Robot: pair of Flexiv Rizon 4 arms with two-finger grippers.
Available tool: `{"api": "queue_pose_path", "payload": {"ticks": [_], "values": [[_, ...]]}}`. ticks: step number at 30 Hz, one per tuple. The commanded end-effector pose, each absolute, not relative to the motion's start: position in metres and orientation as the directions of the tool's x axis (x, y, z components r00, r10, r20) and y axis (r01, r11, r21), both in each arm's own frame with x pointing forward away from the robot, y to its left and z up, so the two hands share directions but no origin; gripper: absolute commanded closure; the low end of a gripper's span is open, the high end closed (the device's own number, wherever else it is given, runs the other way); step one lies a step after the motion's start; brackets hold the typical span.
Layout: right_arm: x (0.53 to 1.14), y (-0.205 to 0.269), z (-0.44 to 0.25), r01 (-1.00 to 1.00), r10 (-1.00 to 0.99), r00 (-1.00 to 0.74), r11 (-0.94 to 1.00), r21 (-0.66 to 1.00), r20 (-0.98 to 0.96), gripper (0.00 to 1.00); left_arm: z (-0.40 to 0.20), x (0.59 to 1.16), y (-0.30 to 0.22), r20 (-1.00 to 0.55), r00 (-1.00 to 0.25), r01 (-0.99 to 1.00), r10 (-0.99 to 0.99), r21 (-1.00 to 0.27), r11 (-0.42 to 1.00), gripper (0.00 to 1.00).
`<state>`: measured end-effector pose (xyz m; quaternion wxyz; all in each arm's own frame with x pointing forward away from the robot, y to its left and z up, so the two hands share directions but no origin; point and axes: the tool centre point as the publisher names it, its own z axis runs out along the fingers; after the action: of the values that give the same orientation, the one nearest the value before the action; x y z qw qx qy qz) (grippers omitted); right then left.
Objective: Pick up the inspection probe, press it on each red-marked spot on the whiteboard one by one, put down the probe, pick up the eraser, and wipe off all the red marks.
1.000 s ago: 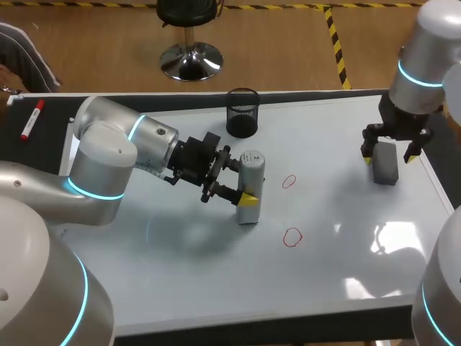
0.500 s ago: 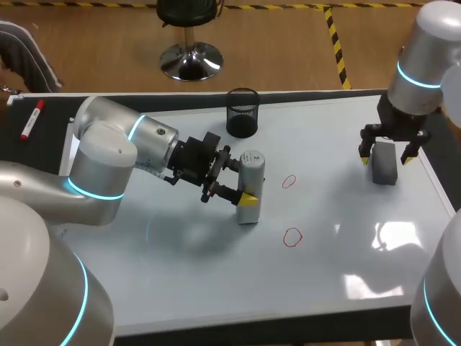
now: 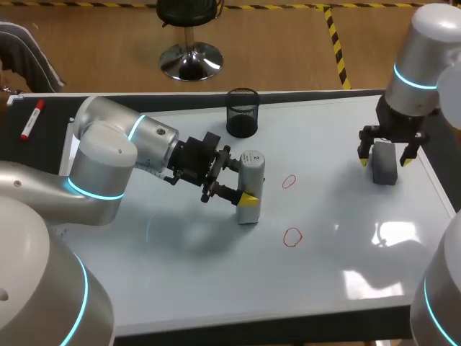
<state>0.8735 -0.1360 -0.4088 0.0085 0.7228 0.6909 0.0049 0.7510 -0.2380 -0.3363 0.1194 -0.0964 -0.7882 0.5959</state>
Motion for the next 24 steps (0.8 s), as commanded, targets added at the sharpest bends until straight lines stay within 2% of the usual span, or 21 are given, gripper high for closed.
{"api": "queue_pose_path", "payload": {"ticks": [1,2,3,4,20,21,22,24], "values": [[0.8761,-0.1365,-0.4113,0.999,0.999,0.048,-0.048,0.014,-0.008,0.02,-0.3443,0.749,-0.2378,0.072,-0.953,0.009,0.293,-0.964,0.267,1.0],[0.8763,-0.1369,-0.4117,0.999,0.999,0.051,-0.051,0.014,-0.008,0.15,-0.3443,0.749,-0.2378,0.072,-0.953,0.009,0.293,-0.964,0.267,1.0],[0.8765,-0.1371,-0.4122,0.998,0.999,0.053,-0.053,0.013,-0.01,0.43,-0.3443,0.749,-0.2378,0.072,-0.953,0.009,0.293,-0.964,0.267,1.0],[0.8767,-0.1373,-0.4128,0.998,0.998,0.054,-0.054,0.013,-0.011,0.5,-0.3443,0.749,-0.2378,0.072,-0.953,0.009,0.293,-0.964,0.267,1.0],[0.8776,-0.1379,-0.4204,0.998,0.998,0.06,-0.06,-0.004,-0.016,0.58,-0.3443,0.749,-0.2378,0.072,-0.953,0.009,0.293,-0.964,0.267,1.0],[0.8776,-0.138,-0.4205,0.998,0.998,0.061,-0.061,-0.004,-0.018,0.62,-0.3443,0.749,-0.2378,0.072,-0.953,0.009,0.293,-0.964,0.267,1.0],[0.8775,-0.138,-0.4206,0.998,0.998,0.061,-0.061,-0.005,-0.019,0.73,-0.3443,0.749,-0.2378,0.072,-0.953,0.009,0.293,-0.964,0.267,1.0],[0.8766,-0.1378,-0.419,0.998,0.998,0.06,-0.06,-0.002,-0.023,1.0,-0.3443,0.749,-0.2378,0.072,-0.953,0.009,0.293,-0.964,0.267,1.0]]}}
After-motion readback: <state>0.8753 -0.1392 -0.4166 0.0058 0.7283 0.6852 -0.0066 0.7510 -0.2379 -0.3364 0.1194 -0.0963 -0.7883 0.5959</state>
